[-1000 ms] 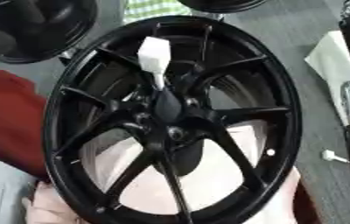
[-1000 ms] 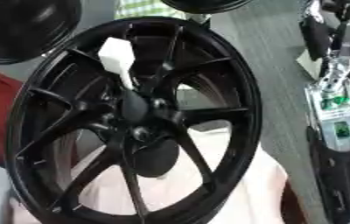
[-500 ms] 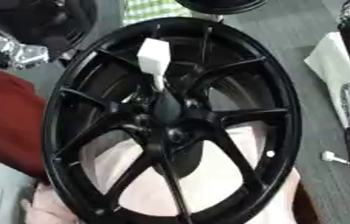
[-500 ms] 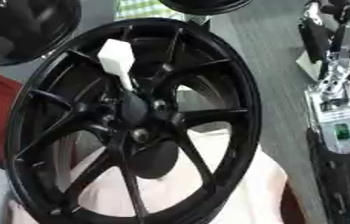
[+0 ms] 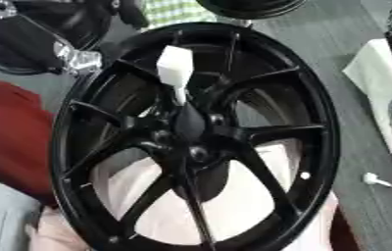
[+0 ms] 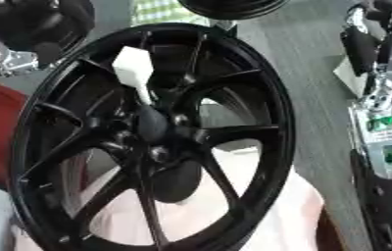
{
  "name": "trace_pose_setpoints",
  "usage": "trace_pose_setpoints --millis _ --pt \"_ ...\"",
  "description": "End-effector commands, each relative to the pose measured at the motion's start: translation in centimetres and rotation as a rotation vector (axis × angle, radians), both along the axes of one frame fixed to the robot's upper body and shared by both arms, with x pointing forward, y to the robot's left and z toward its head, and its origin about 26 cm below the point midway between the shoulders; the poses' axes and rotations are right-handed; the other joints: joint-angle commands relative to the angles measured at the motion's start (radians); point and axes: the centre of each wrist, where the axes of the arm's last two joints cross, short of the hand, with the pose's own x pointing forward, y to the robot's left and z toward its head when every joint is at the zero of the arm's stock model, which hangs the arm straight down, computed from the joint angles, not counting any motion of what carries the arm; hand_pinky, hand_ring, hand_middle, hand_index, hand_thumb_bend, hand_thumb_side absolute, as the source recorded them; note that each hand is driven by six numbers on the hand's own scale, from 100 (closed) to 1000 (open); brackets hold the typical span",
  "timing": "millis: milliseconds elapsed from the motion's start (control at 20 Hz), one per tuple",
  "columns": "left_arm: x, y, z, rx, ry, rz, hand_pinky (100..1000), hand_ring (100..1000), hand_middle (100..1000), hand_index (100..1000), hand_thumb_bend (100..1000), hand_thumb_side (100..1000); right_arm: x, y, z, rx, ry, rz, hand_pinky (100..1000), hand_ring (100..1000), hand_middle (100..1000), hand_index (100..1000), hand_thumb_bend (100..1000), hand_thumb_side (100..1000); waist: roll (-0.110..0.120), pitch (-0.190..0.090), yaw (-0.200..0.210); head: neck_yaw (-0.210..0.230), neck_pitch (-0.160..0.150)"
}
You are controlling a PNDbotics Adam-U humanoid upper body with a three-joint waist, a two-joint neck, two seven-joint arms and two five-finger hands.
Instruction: Pull the pin out of the wheel hub.
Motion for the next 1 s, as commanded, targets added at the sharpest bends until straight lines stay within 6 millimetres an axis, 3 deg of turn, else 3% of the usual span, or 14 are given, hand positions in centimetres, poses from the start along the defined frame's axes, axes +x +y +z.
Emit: trace_pose_setpoints --millis 50,150,300,450,550,750,1000 --pt "-0.1 0.4 1.7 0.267 -0.127 -0.137 826 824 771 886 125 578 -0.2 0.2 1.0 -0.026 -0.027 0.011 865 969 746 842 100 543 -0.007 -0.019 -0.003 0.008 -0.015" --pt "0.2 0.4 1.6 0.257 -0.11 -0.131 832 827 767 885 119 608 -0.1 0.3 1.0 -0.026 -0.028 0.016 865 969 745 841 100 543 -0.007 -0.016 -0.007 0.013 -0.018" --pt "0.6 0.1 1.5 0.242 -0.09 -0.13 853 850 783 900 197 641 0.0 0.4 1.1 -0.027 -0.028 0.024 865 968 744 841 100 542 -0.008 -0.01 -0.016 0.021 -0.022" --pt "0.8 -0.2 1.5 0.24 -0.092 -0.131 868 865 795 908 239 735 0.1 0.7 1.2 -0.028 -0.03 0.035 865 966 743 841 100 542 -0.009 -0.003 -0.027 0.03 -0.026" --pt "1.0 -0.5 1.3 0.249 -0.096 -0.126 878 873 791 907 285 855 0.1 0.8 1.2 -0.028 -0.032 0.043 865 965 742 841 100 542 -0.01 0.002 -0.034 0.036 -0.03" --pt "1.5 -0.6 1.0 0.27 -0.107 -0.118 905 897 794 916 362 969 0.2 1.1 1.3 -0.029 -0.032 0.055 865 964 740 841 100 542 -0.009 0.012 -0.048 0.045 -0.037" --pt "2.1 -0.4 0.8 0.27 -0.099 -0.1 912 906 798 922 363 986 0.3 1.4 1.3 -0.033 -0.032 0.067 866 962 738 840 100 542 -0.008 0.022 -0.061 0.053 -0.044"
